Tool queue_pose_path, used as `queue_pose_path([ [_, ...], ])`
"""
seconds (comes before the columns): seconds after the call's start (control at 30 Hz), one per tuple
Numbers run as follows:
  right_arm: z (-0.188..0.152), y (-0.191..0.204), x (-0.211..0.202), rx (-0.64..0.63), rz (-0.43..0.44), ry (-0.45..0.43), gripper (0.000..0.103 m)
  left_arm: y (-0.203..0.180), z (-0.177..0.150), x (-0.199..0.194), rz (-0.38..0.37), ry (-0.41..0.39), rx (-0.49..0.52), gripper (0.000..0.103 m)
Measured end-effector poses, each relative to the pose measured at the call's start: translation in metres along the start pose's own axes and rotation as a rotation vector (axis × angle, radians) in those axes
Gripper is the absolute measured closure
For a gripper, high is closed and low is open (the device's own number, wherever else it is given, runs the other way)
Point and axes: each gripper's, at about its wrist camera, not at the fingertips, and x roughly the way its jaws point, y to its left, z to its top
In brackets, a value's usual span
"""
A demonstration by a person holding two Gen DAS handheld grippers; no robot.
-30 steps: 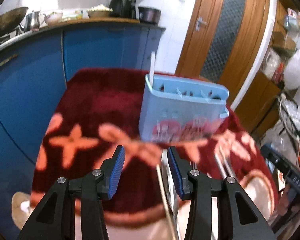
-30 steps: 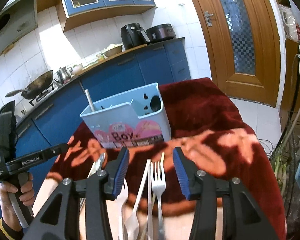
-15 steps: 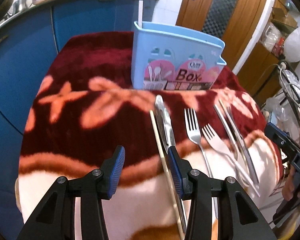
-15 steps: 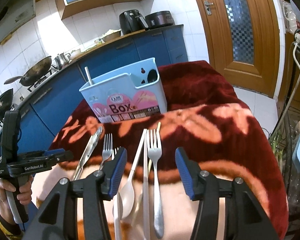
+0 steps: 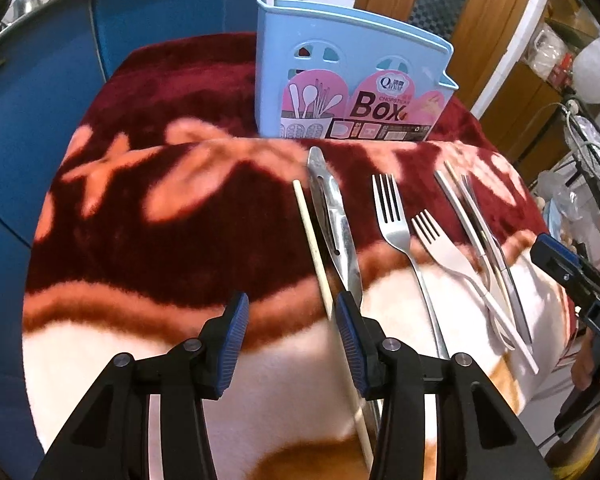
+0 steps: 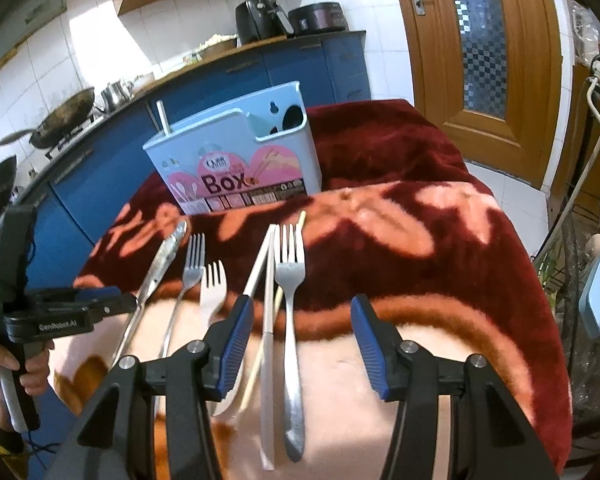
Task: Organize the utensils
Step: 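Close the left tool on the wooden chopstick while the right tool grasps a silver fork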
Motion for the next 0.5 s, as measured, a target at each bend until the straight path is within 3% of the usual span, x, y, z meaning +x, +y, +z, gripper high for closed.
queue_pose_path([
  [0.23, 0.005, 0.000, 0.014, -0.064, -0.027, 0.121, 0.049, -0.002, 0.016, 0.009, 0.001, 0.081, 0.025, 0.055],
  [0.4, 0.009, -0.001, 0.027, -0.092, -0.024, 0.210, 0.049, -0.001, 0.026, 0.013, -0.006, 0.110, 0.039, 0.063],
  [0.5, 0.012, 0.000, 0.036, -0.114, -0.028, 0.264, 0.058, 0.000, 0.029, 0.016, -0.007, 0.130, 0.050, 0.063],
])
